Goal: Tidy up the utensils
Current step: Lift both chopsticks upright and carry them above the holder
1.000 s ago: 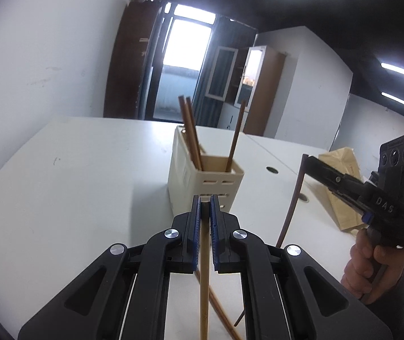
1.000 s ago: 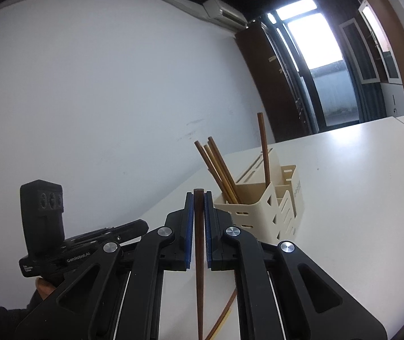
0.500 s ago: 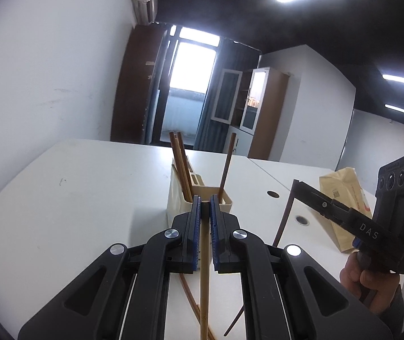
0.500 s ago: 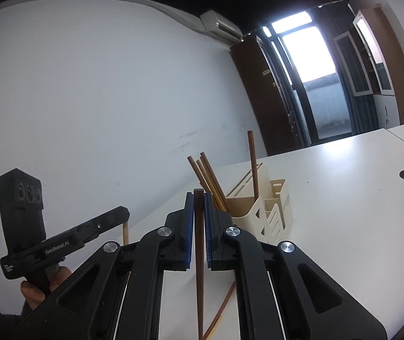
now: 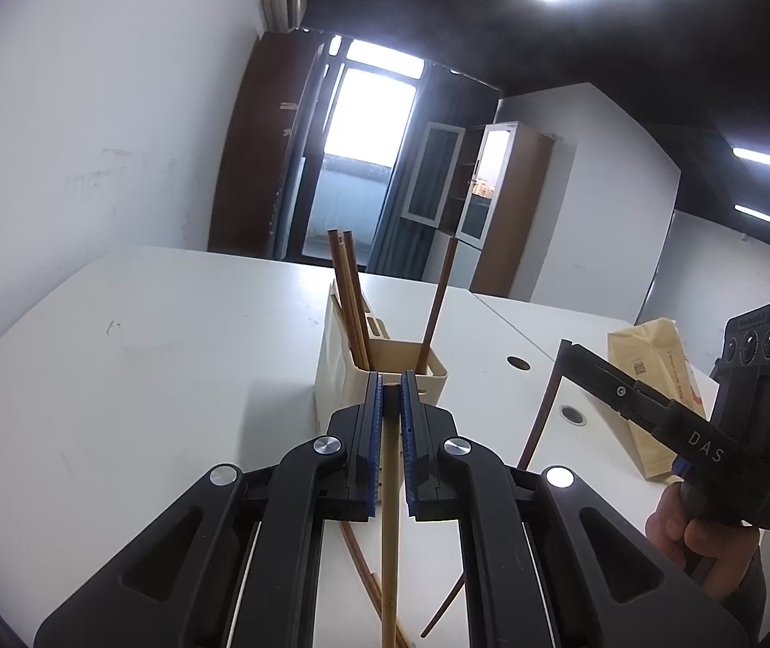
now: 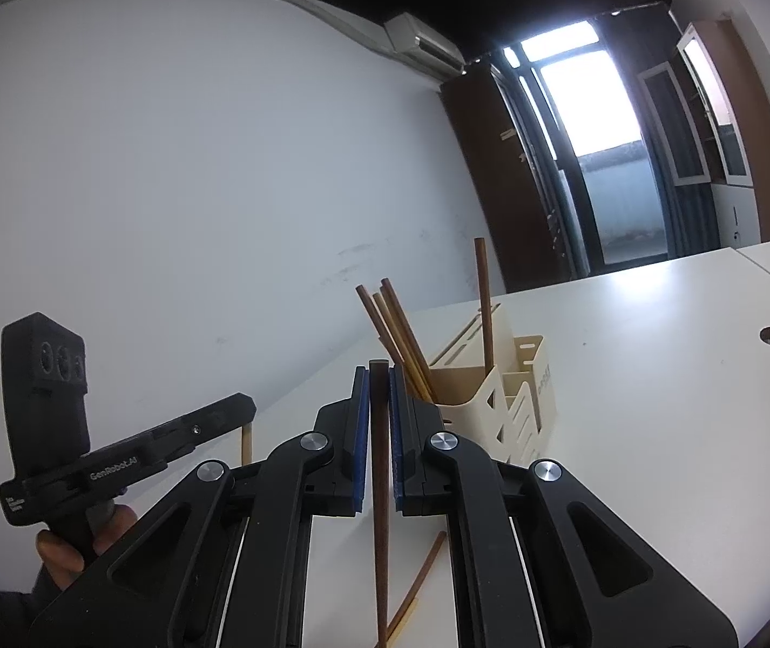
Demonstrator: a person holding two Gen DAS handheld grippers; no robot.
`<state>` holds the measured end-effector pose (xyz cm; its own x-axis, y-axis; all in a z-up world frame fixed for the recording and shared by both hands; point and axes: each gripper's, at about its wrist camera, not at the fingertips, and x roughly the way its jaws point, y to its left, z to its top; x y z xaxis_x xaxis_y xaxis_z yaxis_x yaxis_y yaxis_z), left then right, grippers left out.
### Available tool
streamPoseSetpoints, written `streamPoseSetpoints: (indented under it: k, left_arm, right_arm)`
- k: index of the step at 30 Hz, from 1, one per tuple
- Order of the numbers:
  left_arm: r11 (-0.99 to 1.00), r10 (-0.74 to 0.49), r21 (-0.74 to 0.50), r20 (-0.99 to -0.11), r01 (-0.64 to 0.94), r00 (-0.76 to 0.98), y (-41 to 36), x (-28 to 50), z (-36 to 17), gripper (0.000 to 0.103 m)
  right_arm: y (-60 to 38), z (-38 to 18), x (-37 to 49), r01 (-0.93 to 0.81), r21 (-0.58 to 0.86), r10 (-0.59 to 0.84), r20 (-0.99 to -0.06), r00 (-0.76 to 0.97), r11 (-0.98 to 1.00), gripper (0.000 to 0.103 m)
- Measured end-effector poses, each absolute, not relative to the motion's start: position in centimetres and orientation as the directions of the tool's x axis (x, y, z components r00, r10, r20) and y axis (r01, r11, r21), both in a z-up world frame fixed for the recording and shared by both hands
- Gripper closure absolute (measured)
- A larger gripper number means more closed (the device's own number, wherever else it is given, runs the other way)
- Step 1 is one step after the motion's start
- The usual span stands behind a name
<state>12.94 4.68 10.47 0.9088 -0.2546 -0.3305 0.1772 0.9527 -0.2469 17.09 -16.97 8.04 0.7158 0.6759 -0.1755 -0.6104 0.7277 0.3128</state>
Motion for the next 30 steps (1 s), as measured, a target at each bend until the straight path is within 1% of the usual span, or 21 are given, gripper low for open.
streamPoseSetpoints:
  k: [9, 14, 18, 23, 30]
  left_arm:
    - [0.951, -0.259, -0.253, -0.324, 0.18, 0.91, 4.5, 13.3, 11.2, 0.097]
    - [0.953, -0.252, -0.236, -0.284, 0.187, 0.925, 4.0, 13.3, 14.5, 0.097]
    - [0.96, -0.235, -0.202, -0.221, 0.191, 0.947, 3.5, 12.8, 18.2, 0.097]
    - [0.964, -0.214, -0.189, -0.125, 0.188, 0.969, 3.4, 12.2, 22.4, 0.097]
    - [0.959, -0.141, -0.239, 0.054, 0.15, 0.988, 3.4, 11.7, 26.9, 0.097]
  right_arm:
    - [-17.4, 8.8, 17.1, -0.589, 0.305, 0.65, -0.165, 0.742, 0.749, 0.095]
    - [-17.2, 11.2, 16.5, -0.589, 0.272, 0.637, -0.139, 0.758, 0.761, 0.095]
    - [-16.8, 13.8, 16.3, -0.583, 0.239, 0.618, -0.109, 0.779, 0.777, 0.095]
    - [-16.7, 17.4, 15.8, -0.563, 0.202, 0.581, -0.037, 0.813, 0.801, 0.095]
    - [-17.0, 21.1, 16.6, -0.521, 0.192, 0.521, 0.054, 0.852, 0.832, 0.095]
